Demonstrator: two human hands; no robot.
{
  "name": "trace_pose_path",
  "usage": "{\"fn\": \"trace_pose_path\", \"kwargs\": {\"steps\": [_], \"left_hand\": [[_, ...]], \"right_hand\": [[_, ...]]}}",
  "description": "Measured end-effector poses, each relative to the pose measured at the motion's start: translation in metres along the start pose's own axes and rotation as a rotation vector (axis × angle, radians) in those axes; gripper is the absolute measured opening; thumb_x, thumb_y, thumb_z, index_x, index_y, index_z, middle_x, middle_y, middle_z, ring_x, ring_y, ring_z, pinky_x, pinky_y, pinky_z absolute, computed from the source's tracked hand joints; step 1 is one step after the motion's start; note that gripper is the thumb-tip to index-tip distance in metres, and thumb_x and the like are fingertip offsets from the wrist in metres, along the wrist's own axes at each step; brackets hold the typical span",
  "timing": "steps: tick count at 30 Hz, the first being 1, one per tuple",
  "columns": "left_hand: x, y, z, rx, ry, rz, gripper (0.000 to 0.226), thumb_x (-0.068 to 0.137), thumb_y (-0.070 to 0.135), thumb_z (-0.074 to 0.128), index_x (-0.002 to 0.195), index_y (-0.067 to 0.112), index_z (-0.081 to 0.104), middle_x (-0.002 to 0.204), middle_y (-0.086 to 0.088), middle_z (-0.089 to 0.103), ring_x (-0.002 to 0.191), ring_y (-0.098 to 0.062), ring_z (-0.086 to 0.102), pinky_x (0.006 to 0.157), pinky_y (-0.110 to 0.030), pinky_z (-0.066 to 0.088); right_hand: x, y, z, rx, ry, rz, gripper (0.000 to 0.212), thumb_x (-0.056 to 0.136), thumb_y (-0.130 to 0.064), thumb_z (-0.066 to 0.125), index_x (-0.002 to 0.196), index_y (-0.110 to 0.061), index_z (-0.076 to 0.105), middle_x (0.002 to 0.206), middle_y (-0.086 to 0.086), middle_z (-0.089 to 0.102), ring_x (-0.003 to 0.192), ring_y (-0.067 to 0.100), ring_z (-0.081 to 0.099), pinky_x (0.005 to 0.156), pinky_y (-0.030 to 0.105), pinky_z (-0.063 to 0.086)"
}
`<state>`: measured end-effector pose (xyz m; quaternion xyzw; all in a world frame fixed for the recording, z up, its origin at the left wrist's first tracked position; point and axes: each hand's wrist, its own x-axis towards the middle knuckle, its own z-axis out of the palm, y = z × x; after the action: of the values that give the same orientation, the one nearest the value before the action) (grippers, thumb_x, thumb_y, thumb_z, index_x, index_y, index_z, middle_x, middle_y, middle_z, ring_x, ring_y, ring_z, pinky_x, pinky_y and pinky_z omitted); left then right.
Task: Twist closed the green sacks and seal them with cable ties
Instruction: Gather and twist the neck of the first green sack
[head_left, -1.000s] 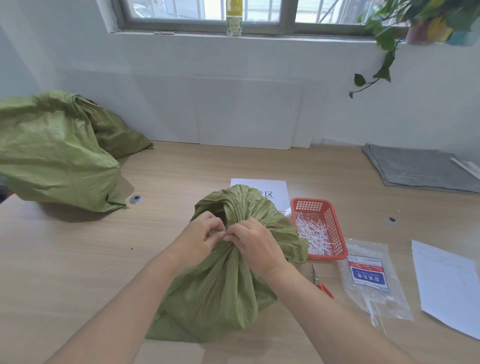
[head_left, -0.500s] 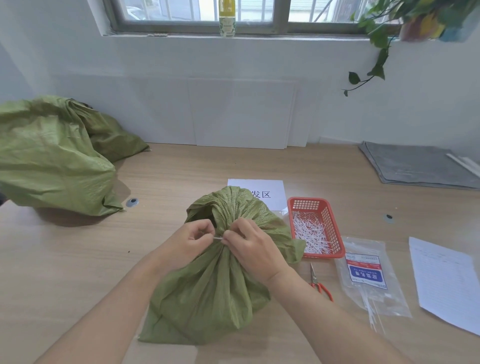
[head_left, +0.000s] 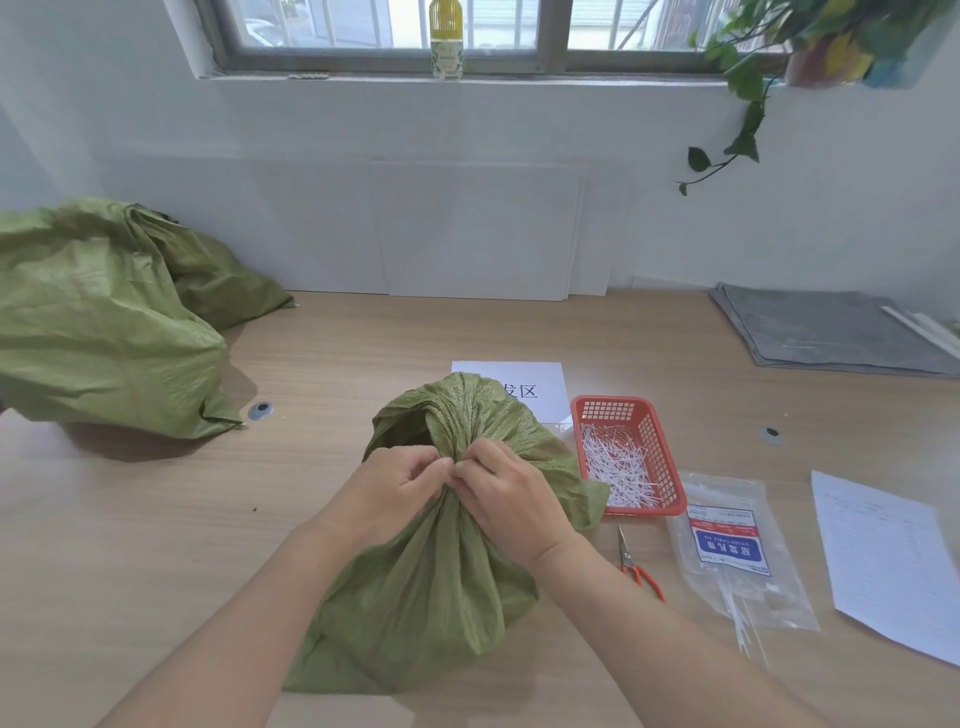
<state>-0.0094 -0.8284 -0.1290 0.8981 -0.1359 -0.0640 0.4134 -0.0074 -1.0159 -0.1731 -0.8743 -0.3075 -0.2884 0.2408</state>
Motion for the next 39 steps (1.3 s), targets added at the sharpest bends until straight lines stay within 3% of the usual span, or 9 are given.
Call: {"fn": "trace_pose_path", "kwargs": {"steps": [4, 8, 16, 24, 27, 30, 33, 36, 39], "left_hand": [[0.0, 0.0, 0.0, 0.028, -0.027, 0.029, 0.038, 0.103, 0.03, 0.05, 0.067, 0.019, 0.05, 0.057, 0.008, 0.048, 0.055, -0.008, 0.041, 0.058, -0.037, 0.038], [-0.012, 0.004, -0.001, -0.384, -0.098, -0.014, 0.038, 0.107, 0.015, 0.049, 0.07, 0.012, 0.048, 0.059, 0.001, 0.036, 0.053, -0.012, 0.028, 0.05, -0.024, 0.025], [-0.026, 0.004, -0.003, -0.633, -0.072, -0.015, 0.041, 0.101, 0.026, 0.055, 0.073, -0.003, 0.045, 0.059, -0.005, 0.027, 0.055, -0.022, 0.018, 0.049, -0.026, 0.018], [-0.032, 0.0, -0.006, -0.61, -0.077, -0.054, 0.036, 0.107, 0.019, 0.051, 0.075, 0.002, 0.052, 0.058, -0.004, 0.033, 0.053, -0.017, 0.025, 0.049, -0.031, 0.018], [-0.028, -0.004, -0.004, -0.453, -0.008, -0.082, 0.038, 0.107, 0.018, 0.049, 0.072, 0.005, 0.053, 0.053, -0.006, 0.041, 0.047, -0.017, 0.033, 0.047, -0.029, 0.024], [-0.024, -0.008, -0.004, -0.349, 0.084, -0.131, 0.038, 0.107, 0.023, 0.049, 0.073, 0.007, 0.057, 0.054, -0.009, 0.058, 0.047, -0.024, 0.053, 0.052, -0.028, 0.041], [-0.024, -0.008, -0.005, -0.395, 0.12, -0.188, 0.039, 0.108, 0.029, 0.047, 0.079, 0.006, 0.061, 0.065, -0.013, 0.067, 0.056, -0.03, 0.063, 0.056, -0.034, 0.047], [-0.023, -0.009, -0.004, -0.428, 0.221, -0.244, 0.04, 0.107, 0.04, 0.044, 0.092, 0.01, 0.066, 0.087, -0.011, 0.073, 0.074, -0.034, 0.071, 0.067, -0.042, 0.054], [-0.025, -0.009, -0.009, -0.459, 0.302, -0.253, 0.035, 0.108, 0.044, 0.04, 0.107, 0.023, 0.067, 0.108, 0.0, 0.069, 0.101, -0.024, 0.068, 0.086, -0.046, 0.059]], "right_hand": [[-0.001, -0.003, -0.003, 0.008, 0.029, 0.006, 0.023, 0.103, -0.018, 0.062, 0.082, -0.009, 0.068, 0.088, 0.004, 0.057, 0.079, 0.021, 0.058, 0.07, 0.035, 0.055], [-0.002, -0.002, -0.003, 0.115, 0.053, 0.01, 0.02, 0.104, -0.02, 0.064, 0.087, -0.01, 0.069, 0.088, 0.002, 0.059, 0.079, 0.02, 0.057, 0.07, 0.035, 0.054], [-0.003, 0.002, 0.005, 0.182, 0.081, 0.022, 0.023, 0.099, -0.013, 0.068, 0.078, -0.008, 0.059, 0.086, 0.001, 0.056, 0.074, 0.017, 0.051, 0.066, 0.031, 0.05], [-0.003, -0.003, 0.013, 0.345, 0.096, 0.272, 0.016, 0.09, -0.013, 0.078, 0.077, -0.008, 0.07, 0.082, -0.002, 0.062, 0.067, 0.015, 0.058, 0.063, 0.031, 0.052], [-0.005, -0.001, 0.014, 0.405, 0.018, 0.398, 0.006, 0.088, -0.019, 0.082, 0.09, -0.014, 0.079, 0.086, -0.005, 0.069, 0.074, 0.01, 0.066, 0.07, 0.032, 0.057], [-0.004, -0.012, 0.007, 0.506, -0.011, 0.613, 0.02, 0.092, -0.027, 0.077, 0.11, -0.018, 0.079, 0.099, -0.01, 0.074, 0.089, 0.004, 0.07, 0.082, 0.023, 0.057], [0.006, -0.028, -0.001, 0.634, 0.019, 0.869, 0.027, 0.101, -0.039, 0.062, 0.116, -0.02, 0.074, 0.101, -0.011, 0.074, 0.092, 0.0, 0.068, 0.081, 0.018, 0.051], [0.016, -0.039, -0.002, 0.711, 0.038, 1.063, 0.047, 0.105, -0.052, 0.044, 0.106, -0.014, 0.071, 0.104, 0.006, 0.073, 0.102, 0.019, 0.067, 0.09, 0.037, 0.053], [0.025, -0.05, -0.007, 0.716, 0.069, 1.178, 0.058, 0.107, -0.052, 0.037, 0.116, -0.002, 0.065, 0.121, 0.017, 0.067, 0.117, 0.029, 0.061, 0.104, 0.044, 0.047]]}}
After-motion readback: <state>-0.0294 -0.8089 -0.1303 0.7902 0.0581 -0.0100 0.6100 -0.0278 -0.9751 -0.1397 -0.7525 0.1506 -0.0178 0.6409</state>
